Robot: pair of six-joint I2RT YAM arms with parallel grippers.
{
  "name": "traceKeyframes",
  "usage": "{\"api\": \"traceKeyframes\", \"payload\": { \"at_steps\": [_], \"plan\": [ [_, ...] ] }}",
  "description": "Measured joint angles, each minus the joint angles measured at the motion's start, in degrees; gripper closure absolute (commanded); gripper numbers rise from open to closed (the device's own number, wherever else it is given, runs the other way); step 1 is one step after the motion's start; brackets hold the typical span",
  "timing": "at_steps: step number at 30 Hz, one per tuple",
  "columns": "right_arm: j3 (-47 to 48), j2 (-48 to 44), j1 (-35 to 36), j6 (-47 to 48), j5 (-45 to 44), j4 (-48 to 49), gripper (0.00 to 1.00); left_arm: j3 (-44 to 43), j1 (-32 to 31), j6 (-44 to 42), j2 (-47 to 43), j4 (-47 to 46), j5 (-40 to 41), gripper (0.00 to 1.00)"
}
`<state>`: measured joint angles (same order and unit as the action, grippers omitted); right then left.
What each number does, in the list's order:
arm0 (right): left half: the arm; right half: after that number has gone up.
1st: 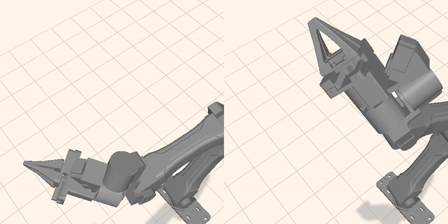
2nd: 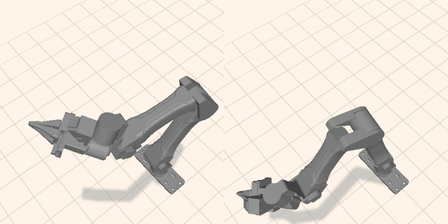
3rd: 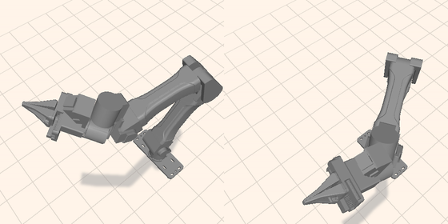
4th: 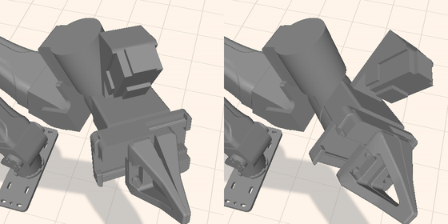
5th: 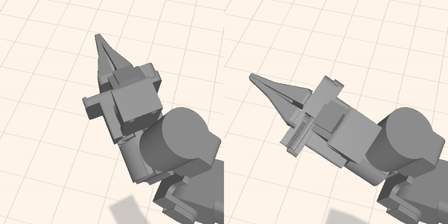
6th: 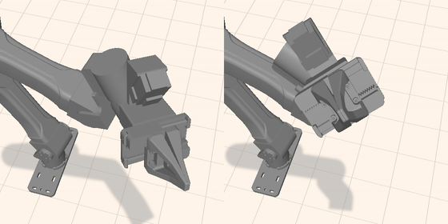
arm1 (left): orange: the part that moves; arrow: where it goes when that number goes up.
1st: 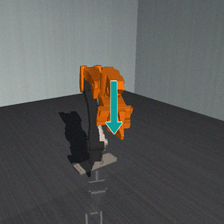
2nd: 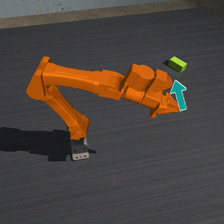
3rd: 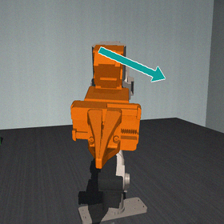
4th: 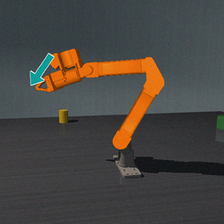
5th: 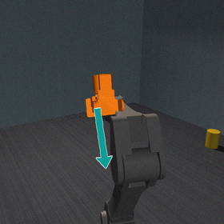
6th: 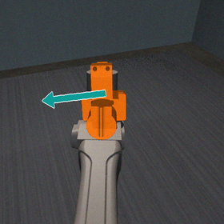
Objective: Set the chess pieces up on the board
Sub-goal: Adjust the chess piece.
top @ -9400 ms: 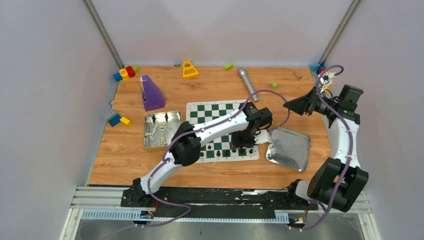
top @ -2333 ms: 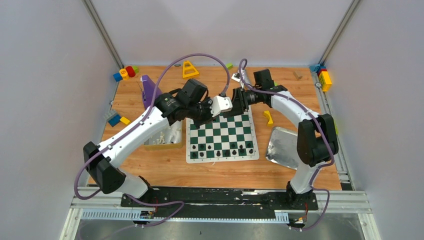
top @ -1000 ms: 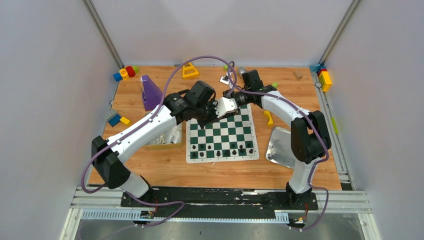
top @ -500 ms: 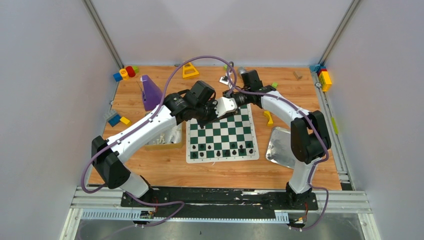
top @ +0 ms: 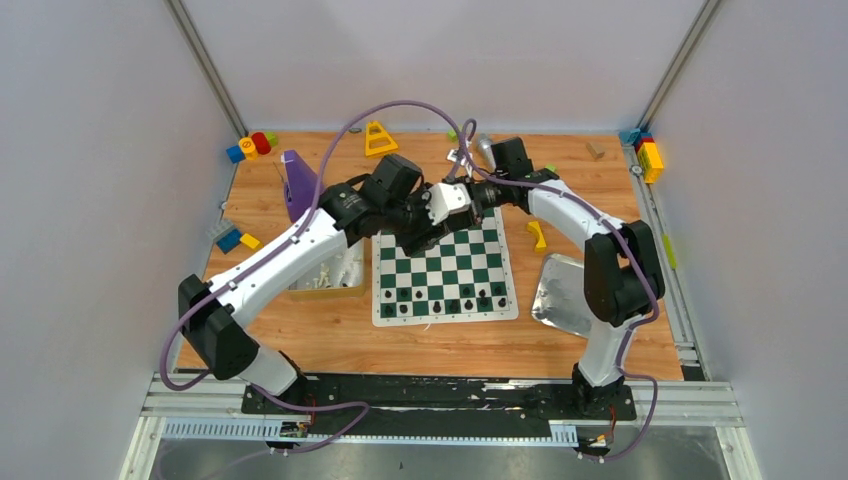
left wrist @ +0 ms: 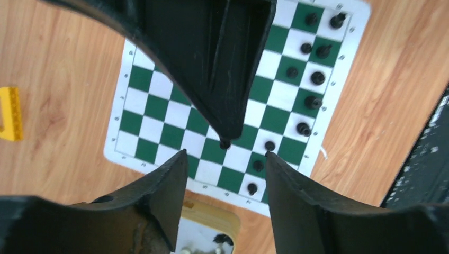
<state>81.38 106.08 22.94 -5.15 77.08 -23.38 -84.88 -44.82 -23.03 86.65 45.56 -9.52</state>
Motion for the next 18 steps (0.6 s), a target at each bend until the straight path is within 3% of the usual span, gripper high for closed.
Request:
{"api": "traceKeyframes", "payload": {
  "at_steps": [9, 18],
  "plan": [
    [0.0, -2.8, -6.3, -0.2, 1.5, -0.2, 0.99, 0.1, 12.6, 9.0, -1.1, -7.5, -22.1, 0.31],
    [0.0, -4.9, -7.7, -2.2, 4.1, 0.1, 0.99, 3.1, 16.7, 22.9, 0.4, -23.8, -41.0, 0.37]
  ]
}}
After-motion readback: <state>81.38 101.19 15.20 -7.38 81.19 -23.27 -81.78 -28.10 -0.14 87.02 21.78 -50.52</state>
